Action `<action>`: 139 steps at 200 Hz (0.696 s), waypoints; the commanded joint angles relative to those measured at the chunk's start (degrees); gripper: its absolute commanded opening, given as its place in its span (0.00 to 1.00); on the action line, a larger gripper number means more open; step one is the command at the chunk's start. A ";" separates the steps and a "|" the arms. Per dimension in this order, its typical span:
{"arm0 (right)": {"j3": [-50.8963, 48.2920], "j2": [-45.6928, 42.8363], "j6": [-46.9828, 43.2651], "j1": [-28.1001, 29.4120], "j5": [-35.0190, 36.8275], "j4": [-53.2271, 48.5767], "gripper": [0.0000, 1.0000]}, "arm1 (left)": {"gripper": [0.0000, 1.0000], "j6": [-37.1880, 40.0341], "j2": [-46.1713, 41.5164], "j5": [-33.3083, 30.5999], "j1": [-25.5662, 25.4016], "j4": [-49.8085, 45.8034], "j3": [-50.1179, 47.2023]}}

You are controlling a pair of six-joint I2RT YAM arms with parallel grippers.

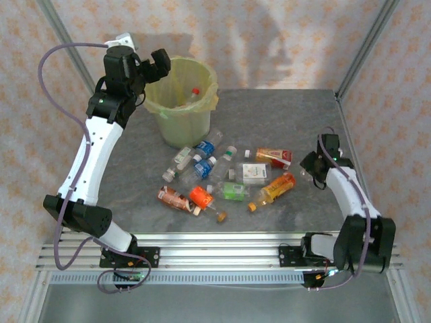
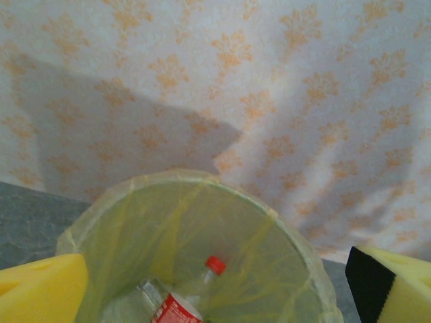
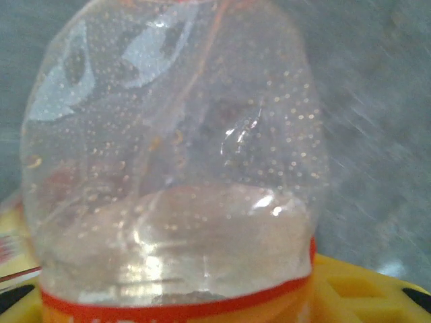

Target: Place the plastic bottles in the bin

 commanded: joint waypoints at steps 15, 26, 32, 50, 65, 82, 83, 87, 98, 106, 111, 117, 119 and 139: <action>4.83 -5.66 -4.64 5.17 -7.12 5.97 0.36 | 1.00 -5.58 -0.38 8.84 0.07 -1.69 1.11; 5.70 -6.44 -6.13 7.93 -8.44 7.81 0.37 | 1.00 -7.27 0.16 11.97 -0.02 -1.35 1.46; 6.09 -6.71 -6.98 9.50 -8.99 9.07 0.37 | 1.00 -8.17 0.48 13.70 -0.05 -0.93 1.55; 6.68 -7.15 -9.15 14.22 -10.57 13.65 0.38 | 1.00 -10.92 1.69 18.85 -0.86 -0.07 2.23; 7.02 -6.62 -10.79 17.73 -12.53 18.12 0.38 | 1.00 -11.27 3.02 20.98 -2.60 -0.99 3.96; 8.34 -4.89 -12.62 21.57 -13.32 21.86 0.39 | 1.00 -10.90 5.04 23.66 -5.02 -2.20 6.50; 8.49 -4.77 -12.73 21.82 -13.39 22.04 0.39 | 1.00 -10.89 5.12 23.87 -5.16 -2.33 6.67; 9.02 -4.19 -13.16 22.59 -13.62 22.62 0.39 | 1.00 -10.67 5.78 24.65 -5.74 -2.72 7.43; 10.83 -2.25 -14.14 24.73 -14.10 23.75 0.40 | 1.00 -9.99 7.63 27.06 -7.31 -4.04 9.89; 12.36 -0.56 -14.70 26.10 -14.52 24.13 0.40 | 1.00 -9.21 9.05 28.77 -8.40 -5.29 11.86; 13.35 -0.09 -15.07 26.95 -14.75 24.30 0.40 | 1.00 -8.87 10.02 29.83 -9.09 -6.20 13.18; 14.67 2.06 -15.62 27.88 -15.24 24.42 0.40 | 1.00 -7.69 11.14 31.01 -9.84 -7.32 14.78; 15.08 2.51 -15.69 28.27 -15.31 24.49 0.40 | 1.00 -7.26 11.52 31.46 -10.10 -7.78 15.28; 19.17 6.38 -17.04 31.07 -16.38 24.50 0.41 | 1.00 -5.73 15.33 35.78 -11.96 -10.84 20.11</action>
